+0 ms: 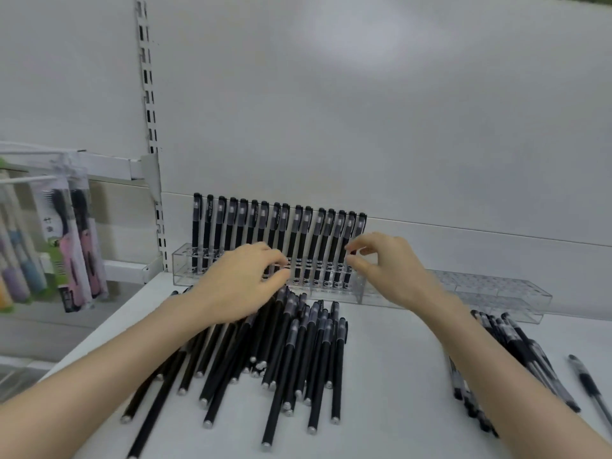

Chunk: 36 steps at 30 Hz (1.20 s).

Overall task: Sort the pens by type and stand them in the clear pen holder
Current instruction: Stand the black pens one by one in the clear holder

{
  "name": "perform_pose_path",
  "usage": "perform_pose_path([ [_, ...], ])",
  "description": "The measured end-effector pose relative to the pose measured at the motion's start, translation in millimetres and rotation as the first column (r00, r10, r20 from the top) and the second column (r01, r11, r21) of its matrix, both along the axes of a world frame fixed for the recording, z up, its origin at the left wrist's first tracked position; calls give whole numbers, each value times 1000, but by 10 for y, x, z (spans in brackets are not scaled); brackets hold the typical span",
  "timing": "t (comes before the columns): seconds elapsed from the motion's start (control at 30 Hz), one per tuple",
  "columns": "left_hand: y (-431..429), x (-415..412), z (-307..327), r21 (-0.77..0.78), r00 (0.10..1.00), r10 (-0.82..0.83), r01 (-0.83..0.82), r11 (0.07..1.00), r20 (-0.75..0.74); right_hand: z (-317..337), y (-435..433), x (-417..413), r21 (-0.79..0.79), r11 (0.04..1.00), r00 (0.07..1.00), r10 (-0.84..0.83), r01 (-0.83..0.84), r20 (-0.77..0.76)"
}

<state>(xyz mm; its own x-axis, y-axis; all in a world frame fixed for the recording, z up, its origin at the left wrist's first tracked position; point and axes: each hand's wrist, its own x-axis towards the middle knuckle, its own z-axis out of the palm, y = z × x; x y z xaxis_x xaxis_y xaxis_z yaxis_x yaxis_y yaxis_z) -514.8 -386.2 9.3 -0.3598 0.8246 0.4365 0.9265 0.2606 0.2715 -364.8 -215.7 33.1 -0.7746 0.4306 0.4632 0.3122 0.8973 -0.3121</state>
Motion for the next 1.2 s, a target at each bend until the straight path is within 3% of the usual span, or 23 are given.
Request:
perform_pose_path([
  [0.07, -198, -55, -10, 74, 999, 8, -10, 997, 35, 23, -150, -69, -8, 999, 999, 49, -49, -22],
  [0.2, -616, -184, -123, 67, 995, 93, -94, 993, 23, 9, -449, -225, -31, 992, 991, 125, -126, -42],
  [0.33, -1028, -238, -247, -35, 976, 218, -218, 975, -4, -40, -816, -421, -45, 984, 985, 172, -172, -11],
  [0.43, -1263, -270, -371, -138, 962, 266, -256, 957, 62, -114, -1114, -590, -66, 979, 980, 196, -192, 48],
  [0.57, -1334, -386, -496, -144, 978, 174, -156, 977, 118, -258, -1406, -819, -54, 989, 968, 148, -140, 204],
  [0.77, -1295, -588, -454, -123, 944, 69, -30, 992, 324, -508, -1592, -1054, -35, 998, 914, 65, -56, 401],
  [1.03, -1195, -756, -420, -156, 923, 137, -86, 984, 359, -609, -1579, -1082, 17, 1000, 901, 16, -26, 434],
  [1.2, -1158, -864, -374, -162, 874, 93, -16, 987, 477, -612, -1546, -1084, 2, 999, 907, 28, -32, 421],
])
